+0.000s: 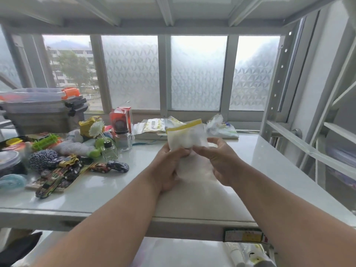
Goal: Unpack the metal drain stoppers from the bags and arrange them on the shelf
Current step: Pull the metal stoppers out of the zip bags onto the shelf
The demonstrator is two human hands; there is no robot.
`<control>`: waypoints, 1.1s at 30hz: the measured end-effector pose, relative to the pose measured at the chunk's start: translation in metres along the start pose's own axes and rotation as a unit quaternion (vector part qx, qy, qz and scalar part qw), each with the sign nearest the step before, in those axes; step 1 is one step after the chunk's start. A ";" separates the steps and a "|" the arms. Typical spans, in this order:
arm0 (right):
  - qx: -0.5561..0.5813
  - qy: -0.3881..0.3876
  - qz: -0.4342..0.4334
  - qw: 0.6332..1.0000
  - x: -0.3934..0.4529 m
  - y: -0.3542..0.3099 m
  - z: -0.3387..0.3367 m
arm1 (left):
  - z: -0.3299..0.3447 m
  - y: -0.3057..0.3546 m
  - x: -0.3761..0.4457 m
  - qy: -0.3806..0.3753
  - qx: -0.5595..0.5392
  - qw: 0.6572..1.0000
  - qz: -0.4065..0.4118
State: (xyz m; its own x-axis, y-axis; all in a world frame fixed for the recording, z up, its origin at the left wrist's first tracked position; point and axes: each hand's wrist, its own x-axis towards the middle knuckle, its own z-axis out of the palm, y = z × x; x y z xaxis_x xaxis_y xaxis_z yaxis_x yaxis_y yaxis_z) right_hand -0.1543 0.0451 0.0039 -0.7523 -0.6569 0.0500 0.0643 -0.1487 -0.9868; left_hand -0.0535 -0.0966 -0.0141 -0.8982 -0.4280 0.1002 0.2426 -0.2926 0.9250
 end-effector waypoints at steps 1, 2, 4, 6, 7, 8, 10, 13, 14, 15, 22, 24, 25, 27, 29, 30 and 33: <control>-0.018 0.012 -0.020 1.000 0.005 0.005 0.002 | -0.004 -0.003 0.003 0.005 -0.006 1.000 0.001; -0.025 0.015 -0.042 0.999 0.007 0.008 0.004 | -0.007 -0.004 0.007 0.008 -0.010 1.000 0.003; -0.027 0.009 -0.082 0.996 0.011 0.012 0.008 | -0.010 -0.006 0.011 0.013 -0.014 1.000 0.010; -0.032 0.023 -0.101 0.994 0.014 0.008 0.010 | -0.011 -0.007 0.014 0.027 -0.020 0.999 0.007; -0.021 0.035 -0.098 0.994 0.018 0.006 0.009 | -0.011 -0.008 0.014 0.031 -0.023 0.999 0.004; -0.006 0.046 -0.091 0.995 0.020 0.002 0.007 | -0.011 -0.009 0.014 0.032 -0.024 0.999 0.000; -0.021 0.061 -0.084 0.994 0.025 -0.006 0.002 | -0.012 -0.010 0.013 0.026 -0.018 0.999 -0.011; -0.026 0.010 -0.069 0.997 0.027 -0.013 -0.004 | -0.012 -0.009 0.013 0.007 -0.005 1.000 -0.030; -0.006 -0.010 -0.051 0.999 0.027 -0.015 -0.004 | -0.012 -0.008 0.012 0.002 0.000 0.999 -0.037; 0.007 -0.016 -0.032 0.999 0.026 -0.017 -0.005 | -0.013 -0.007 0.011 -0.001 0.004 0.999 -0.044; -0.061 -0.063 0.023 0.996 0.026 -0.020 -0.013 | -0.012 -0.005 0.005 -0.033 0.035 0.997 -0.057; -0.131 -0.088 0.041 0.987 0.021 -0.019 -0.013 | -0.011 -0.005 0.003 -0.040 0.042 0.997 -0.055; -0.138 -0.084 0.045 0.986 0.020 -0.019 -0.012 | -0.010 -0.005 0.002 -0.046 0.044 0.996 -0.055; -0.101 -0.037 0.038 0.994 0.021 -0.019 -0.010 | -0.009 -0.005 0.001 -0.050 0.051 0.996 -0.053; -0.055 0.027 0.029 0.998 0.025 -0.020 -0.006 | -0.007 -0.003 -0.001 -0.040 0.070 0.996 -0.049; -0.036 0.054 0.029 0.997 0.026 -0.021 -0.005 | -0.006 -0.002 -0.003 -0.035 0.080 0.995 -0.050; 0.012 0.134 0.037 0.990 0.033 -0.027 -0.007 | -0.005 0.000 -0.006 -0.007 0.070 0.996 -0.051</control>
State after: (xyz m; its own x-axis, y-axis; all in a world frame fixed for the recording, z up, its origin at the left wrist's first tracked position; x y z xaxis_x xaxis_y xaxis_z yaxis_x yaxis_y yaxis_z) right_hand -0.1849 0.0327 0.0310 -0.8916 -0.4475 -0.0685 0.1390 -0.1265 -0.9822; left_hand -0.0462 -0.0983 -0.0161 -0.9207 -0.3903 0.0068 0.0966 -0.2109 0.9727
